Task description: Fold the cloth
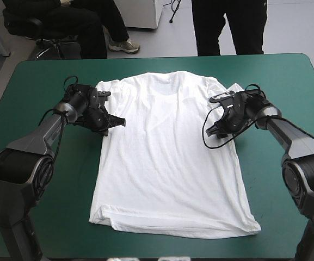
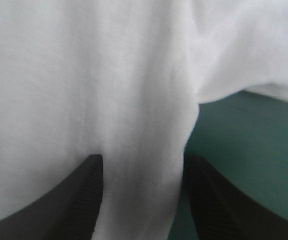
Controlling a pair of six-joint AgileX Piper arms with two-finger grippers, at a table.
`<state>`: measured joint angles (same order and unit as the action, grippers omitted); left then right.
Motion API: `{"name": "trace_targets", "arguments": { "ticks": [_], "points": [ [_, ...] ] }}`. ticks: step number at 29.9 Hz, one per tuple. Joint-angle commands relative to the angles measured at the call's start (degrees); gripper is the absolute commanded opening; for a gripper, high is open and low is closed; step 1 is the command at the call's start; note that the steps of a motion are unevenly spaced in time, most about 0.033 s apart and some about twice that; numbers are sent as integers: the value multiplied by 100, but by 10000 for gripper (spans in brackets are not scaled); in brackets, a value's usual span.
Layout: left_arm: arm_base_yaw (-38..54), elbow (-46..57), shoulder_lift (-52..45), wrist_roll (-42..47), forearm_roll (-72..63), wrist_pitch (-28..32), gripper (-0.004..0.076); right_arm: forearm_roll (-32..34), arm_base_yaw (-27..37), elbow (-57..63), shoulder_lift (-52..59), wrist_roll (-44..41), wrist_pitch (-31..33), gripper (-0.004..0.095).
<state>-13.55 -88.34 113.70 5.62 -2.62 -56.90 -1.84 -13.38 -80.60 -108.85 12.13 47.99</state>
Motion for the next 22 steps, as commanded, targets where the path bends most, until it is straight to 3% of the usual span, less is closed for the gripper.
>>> {"name": "trace_targets", "arguments": {
  "ticks": [1, 3, 8, 9, 22],
  "points": [
    [-21, -100, -162, 24, 106, -6, -18, -49, 3, -122, 116, 1, 46, 460],
    [-21, -163, -162, 24, 106, -6, -18, -49, 3, -122, 94, 1, 93, 368],
    [-21, -464, -173, 24, 152, -97, -18, -129, 3, -129, 94, -3, 105, 13],
    [-21, -532, -173, 24, 152, -160, -18, -129, 3, -138, 118, -29, 105, -14],
    [-21, -694, -1203, -126, 152, -342, -18, -129, 14, -1712, 798, -92, 1040, -17]
  ]
}}
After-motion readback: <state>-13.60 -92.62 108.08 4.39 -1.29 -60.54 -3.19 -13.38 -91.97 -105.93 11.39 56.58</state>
